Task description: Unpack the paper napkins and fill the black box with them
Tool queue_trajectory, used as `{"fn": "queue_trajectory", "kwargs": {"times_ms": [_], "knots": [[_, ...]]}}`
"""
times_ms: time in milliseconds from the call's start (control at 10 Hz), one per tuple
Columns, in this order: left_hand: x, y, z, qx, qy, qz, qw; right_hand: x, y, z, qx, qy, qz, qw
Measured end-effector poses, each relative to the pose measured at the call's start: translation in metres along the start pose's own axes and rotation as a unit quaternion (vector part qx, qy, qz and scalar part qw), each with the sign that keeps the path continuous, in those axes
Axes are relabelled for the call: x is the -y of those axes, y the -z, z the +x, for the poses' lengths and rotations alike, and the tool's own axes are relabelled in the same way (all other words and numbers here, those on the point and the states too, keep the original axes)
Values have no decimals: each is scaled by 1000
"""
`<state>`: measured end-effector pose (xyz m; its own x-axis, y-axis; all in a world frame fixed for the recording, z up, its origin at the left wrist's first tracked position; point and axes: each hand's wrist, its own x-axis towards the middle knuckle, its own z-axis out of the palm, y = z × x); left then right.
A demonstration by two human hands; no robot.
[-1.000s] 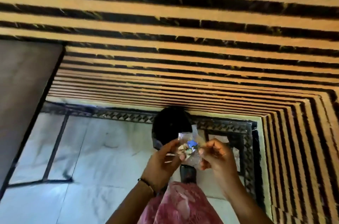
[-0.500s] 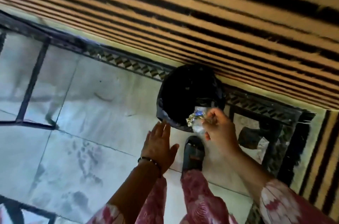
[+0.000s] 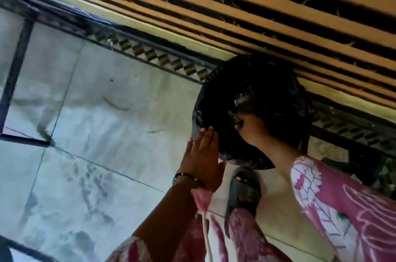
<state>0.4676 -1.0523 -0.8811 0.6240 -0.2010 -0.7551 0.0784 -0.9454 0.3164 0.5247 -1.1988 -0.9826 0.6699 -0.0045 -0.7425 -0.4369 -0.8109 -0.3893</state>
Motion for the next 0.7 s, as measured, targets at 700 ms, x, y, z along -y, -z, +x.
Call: {"fn": "queue_trajectory", "kwargs": {"times_ms": [700], "knots": [[-129, 196, -306, -235, -47, -222, 945, 103, 212, -401, -92, 93, 275, 953]]}}
